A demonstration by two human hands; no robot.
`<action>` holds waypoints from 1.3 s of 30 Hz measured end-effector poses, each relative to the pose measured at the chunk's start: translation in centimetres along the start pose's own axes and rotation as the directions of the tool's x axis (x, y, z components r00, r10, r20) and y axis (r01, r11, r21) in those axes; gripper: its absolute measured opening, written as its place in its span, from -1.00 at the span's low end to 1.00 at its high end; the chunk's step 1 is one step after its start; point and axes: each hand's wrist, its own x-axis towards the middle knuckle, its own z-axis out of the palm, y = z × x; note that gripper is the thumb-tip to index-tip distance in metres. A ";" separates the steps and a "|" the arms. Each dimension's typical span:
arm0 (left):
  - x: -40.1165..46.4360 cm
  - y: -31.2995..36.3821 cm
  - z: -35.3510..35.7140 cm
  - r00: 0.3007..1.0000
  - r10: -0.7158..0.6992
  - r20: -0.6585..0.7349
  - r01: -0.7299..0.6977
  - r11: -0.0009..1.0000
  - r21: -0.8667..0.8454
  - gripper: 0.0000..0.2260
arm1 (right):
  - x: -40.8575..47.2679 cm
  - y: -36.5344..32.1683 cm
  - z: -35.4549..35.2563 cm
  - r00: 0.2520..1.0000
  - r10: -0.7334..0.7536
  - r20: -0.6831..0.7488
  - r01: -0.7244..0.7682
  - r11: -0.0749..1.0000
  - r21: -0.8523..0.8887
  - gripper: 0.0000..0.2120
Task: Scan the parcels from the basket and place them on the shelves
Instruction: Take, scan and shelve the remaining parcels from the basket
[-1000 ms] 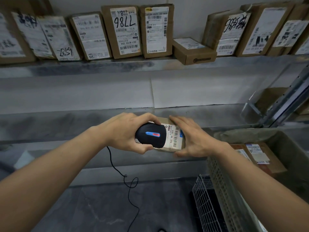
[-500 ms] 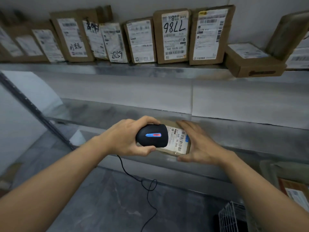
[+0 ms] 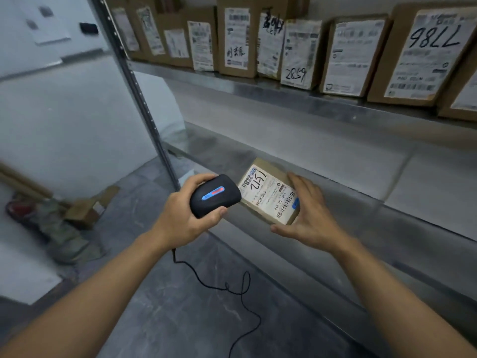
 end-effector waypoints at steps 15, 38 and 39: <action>-2.7 -11.1 -9.8 0.907 -0.283 -0.311 0.262 0.959 -0.110 -0.42 | 11.6 -10.4 13.9 0.998 -0.006 -0.066 0.016 0.988 0.152 0.10; 12.8 -29.4 -17.2 0.860 -0.397 -0.320 0.377 0.918 -0.126 -0.46 | 34.0 -15.8 28.6 0.914 0.290 -0.282 -0.201 0.931 0.306 0.21; 14.0 -30.0 -17.4 0.864 -0.389 -0.319 0.372 0.921 -0.115 -0.47 | 35.0 -15.9 28.9 0.910 0.294 -0.293 -0.201 0.929 0.309 0.21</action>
